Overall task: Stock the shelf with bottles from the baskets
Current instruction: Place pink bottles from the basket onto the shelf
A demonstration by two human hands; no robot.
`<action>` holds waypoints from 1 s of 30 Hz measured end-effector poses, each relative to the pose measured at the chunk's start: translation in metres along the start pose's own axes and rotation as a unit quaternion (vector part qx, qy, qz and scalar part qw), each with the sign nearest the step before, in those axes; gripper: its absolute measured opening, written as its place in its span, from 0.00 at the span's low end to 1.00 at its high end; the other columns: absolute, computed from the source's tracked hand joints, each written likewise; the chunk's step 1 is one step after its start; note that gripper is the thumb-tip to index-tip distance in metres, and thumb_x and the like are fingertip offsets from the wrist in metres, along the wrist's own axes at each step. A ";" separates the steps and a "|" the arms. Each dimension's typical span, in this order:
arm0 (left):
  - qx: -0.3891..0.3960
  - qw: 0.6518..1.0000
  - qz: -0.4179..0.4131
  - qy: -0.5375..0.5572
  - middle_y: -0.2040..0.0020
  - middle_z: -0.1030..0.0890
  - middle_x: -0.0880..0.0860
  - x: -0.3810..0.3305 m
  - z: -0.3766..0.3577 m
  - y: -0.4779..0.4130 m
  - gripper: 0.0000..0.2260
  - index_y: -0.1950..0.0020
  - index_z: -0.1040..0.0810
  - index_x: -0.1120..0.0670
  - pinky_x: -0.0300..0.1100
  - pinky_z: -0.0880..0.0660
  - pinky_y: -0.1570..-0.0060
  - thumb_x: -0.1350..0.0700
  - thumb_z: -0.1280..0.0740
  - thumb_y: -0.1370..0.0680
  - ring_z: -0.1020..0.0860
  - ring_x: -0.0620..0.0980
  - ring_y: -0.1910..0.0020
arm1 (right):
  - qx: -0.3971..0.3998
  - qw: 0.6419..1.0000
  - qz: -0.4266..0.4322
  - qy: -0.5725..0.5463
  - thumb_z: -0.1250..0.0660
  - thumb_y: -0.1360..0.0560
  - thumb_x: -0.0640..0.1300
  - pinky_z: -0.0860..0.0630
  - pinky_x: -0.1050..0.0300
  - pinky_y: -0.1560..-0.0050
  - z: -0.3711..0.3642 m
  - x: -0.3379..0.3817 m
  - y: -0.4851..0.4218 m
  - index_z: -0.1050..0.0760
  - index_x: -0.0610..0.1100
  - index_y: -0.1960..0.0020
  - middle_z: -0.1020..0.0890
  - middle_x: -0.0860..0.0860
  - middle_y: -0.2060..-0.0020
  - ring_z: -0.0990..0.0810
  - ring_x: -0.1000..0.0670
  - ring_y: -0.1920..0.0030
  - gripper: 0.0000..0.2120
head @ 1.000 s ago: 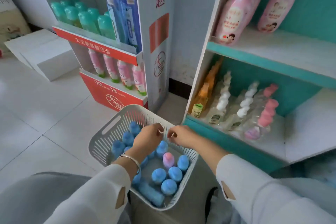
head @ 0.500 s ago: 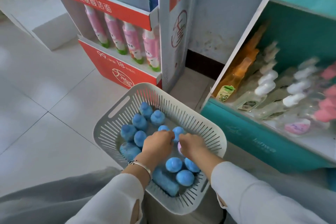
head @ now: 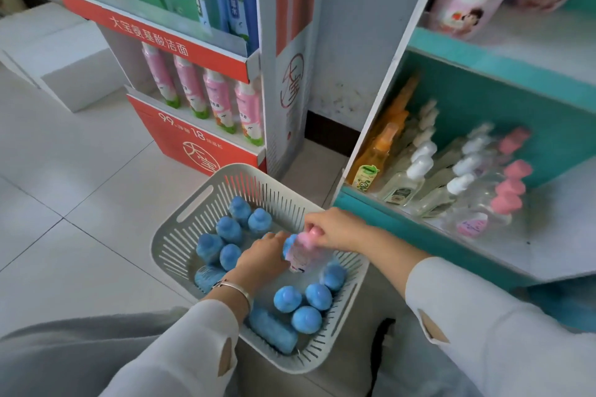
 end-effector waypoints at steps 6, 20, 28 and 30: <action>-0.042 0.993 -0.082 -0.076 0.47 0.25 0.52 -0.033 0.029 0.026 0.05 0.50 0.30 0.59 0.41 0.28 0.51 0.68 0.40 0.23 0.25 0.50 0.47 | -0.004 0.994 0.063 -0.094 0.33 0.27 0.45 0.22 0.51 0.52 0.058 0.016 0.034 0.24 0.48 0.47 0.23 0.54 0.59 0.22 0.49 0.54 0.09; -0.189 0.904 -0.021 0.382 0.55 0.22 0.53 -0.062 0.121 0.075 0.22 0.49 0.29 0.54 0.53 0.23 0.47 0.54 0.22 0.36 0.21 0.53 0.53 | -0.108 0.920 0.033 -0.376 0.33 0.24 0.46 0.21 0.53 0.50 0.089 0.019 0.088 0.33 0.46 0.32 0.22 0.46 0.43 0.20 0.47 0.45 0.22; -0.252 0.895 -0.133 0.343 0.51 0.23 0.47 -0.151 0.199 0.112 0.25 0.40 0.33 0.50 0.37 0.25 0.57 0.55 0.25 0.32 0.23 0.46 0.53 | -0.234 0.868 0.049 -0.435 0.26 0.30 0.42 0.20 0.53 0.48 0.164 0.005 0.151 0.34 0.46 0.32 0.23 0.51 0.45 0.22 0.50 0.45 0.30; -0.255 0.888 -0.168 0.345 0.47 0.24 0.47 -0.185 0.221 0.121 0.28 0.35 0.34 0.50 0.37 0.25 0.53 0.56 0.26 0.31 0.24 0.46 0.50 | -0.276 0.846 0.050 -0.453 0.25 0.32 0.46 0.22 0.45 0.42 0.189 -0.008 0.174 0.32 0.49 0.33 0.22 0.50 0.42 0.22 0.48 0.41 0.30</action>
Point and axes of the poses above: each hand's wrist, its own y-axis away from the middle knuckle, its own z-axis out of the back of the hand, x = y × z, the point moved 7 cm from there along -y, towards the middle knuckle
